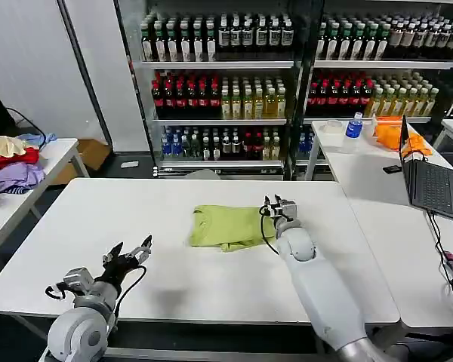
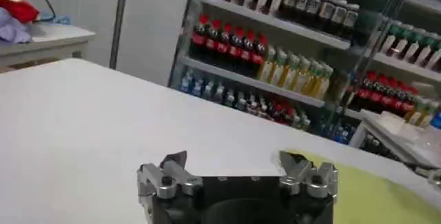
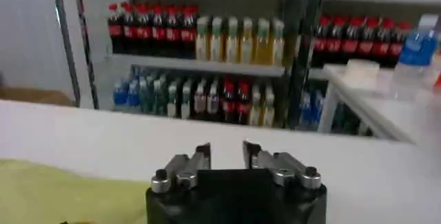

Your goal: Fold and organize the clothes.

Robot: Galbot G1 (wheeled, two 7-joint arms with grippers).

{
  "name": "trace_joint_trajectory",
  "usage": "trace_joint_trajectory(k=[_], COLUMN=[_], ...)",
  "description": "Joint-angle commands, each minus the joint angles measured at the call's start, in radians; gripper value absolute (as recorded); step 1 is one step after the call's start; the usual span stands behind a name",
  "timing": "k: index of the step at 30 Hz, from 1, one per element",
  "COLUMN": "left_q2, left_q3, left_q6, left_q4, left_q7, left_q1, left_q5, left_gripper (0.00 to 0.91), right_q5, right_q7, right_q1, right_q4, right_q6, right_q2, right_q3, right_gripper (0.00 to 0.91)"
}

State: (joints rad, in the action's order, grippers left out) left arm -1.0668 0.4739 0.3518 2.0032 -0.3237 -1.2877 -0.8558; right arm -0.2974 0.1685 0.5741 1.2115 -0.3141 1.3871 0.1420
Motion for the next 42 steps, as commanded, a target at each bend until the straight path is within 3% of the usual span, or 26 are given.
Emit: trace_joint_trajectory(k=[1, 8, 15, 28, 42], left_q2=[0.011, 0.017, 0.02, 0.011, 0.012], left_q3=[-0.007, -0.021, -0.042, -0.065, -0.071], left_q6=[-0.004, -0.021, -0.043, -0.037, -0.04], left_q4=[-0.001, 0.011, 0.03, 0.072, 0.071], left_q7=[0.002, 0.025, 0.038, 0.045, 0.052], left_q1=[0.005, 0.008, 0.006, -0.017, -0.028], left_q5=[0.024, 0.096, 0.166, 0.206, 0.211], left_gripper=[0.907, 0.907, 0.907, 0.907, 0.907], right_q5=[0.098, 0.096, 0.148, 0.134, 0.13], right_q7=[-0.015, -0.01, 0.002, 0.007, -0.009], right_q1=[0.234, 0.601, 0.825, 0.96, 0.915], right_q4=[0.344, 0.705, 0.88, 0.975, 0.941], right_q6=[0.172, 0.142, 0.121, 0.055, 0.075], right_q2=[-0.129, -0.19, -0.14, -0.111, -0.116], right_q3=[0.042, 0.184, 0.304, 0.362, 0.342], right_gripper=[0.907, 0.907, 0.907, 0.907, 0.907])
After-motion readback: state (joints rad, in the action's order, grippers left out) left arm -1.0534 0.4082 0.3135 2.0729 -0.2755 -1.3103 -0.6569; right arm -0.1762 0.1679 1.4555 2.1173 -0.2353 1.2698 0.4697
